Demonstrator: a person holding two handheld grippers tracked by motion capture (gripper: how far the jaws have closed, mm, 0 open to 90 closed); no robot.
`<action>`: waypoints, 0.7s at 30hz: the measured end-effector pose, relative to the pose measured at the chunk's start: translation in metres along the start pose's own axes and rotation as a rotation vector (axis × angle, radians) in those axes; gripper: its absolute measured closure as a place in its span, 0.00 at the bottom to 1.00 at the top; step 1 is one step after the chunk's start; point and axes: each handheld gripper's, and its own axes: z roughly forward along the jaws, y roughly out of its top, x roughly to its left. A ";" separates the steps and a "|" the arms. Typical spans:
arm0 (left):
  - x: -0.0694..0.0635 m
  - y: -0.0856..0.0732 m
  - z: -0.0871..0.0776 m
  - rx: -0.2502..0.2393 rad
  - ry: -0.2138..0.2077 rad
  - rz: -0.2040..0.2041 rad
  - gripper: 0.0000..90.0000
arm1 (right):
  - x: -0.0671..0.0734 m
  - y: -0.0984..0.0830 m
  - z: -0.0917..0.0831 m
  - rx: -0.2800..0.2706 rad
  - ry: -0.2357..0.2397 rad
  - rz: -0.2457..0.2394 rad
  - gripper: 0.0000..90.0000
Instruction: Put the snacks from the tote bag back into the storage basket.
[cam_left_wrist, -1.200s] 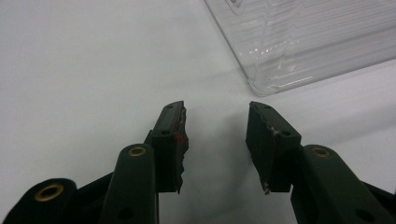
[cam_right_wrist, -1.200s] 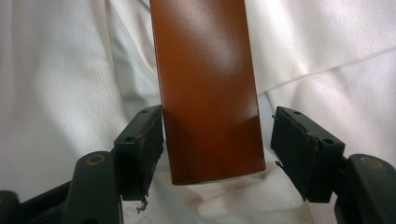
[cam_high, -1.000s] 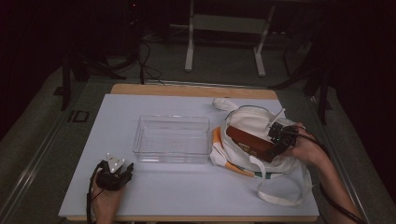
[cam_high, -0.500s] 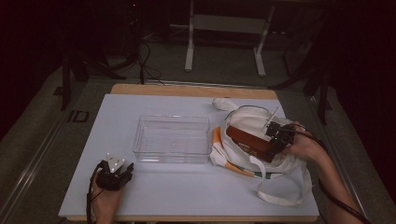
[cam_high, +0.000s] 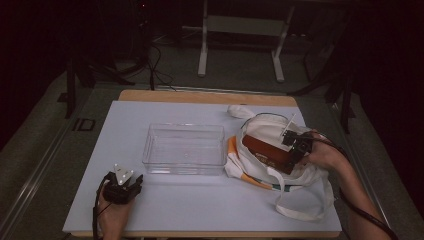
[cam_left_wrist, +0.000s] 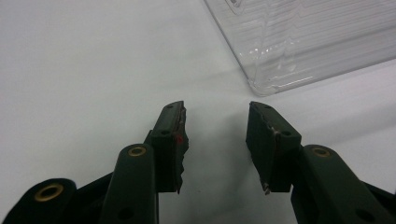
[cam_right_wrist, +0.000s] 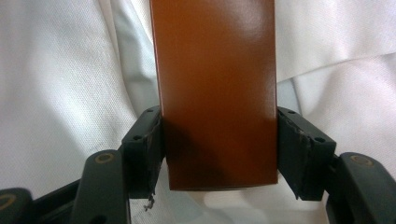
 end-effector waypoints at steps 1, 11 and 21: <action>0.000 0.000 0.000 0.000 0.000 -0.001 0.64 | 0.000 0.000 0.001 0.004 -0.001 -0.003 0.42; 0.000 0.000 0.000 0.000 0.001 -0.001 0.64 | -0.003 0.005 0.009 0.058 0.019 0.009 0.42; 0.000 0.000 0.000 0.000 0.002 -0.001 0.64 | -0.005 0.007 0.020 0.099 0.032 0.007 0.43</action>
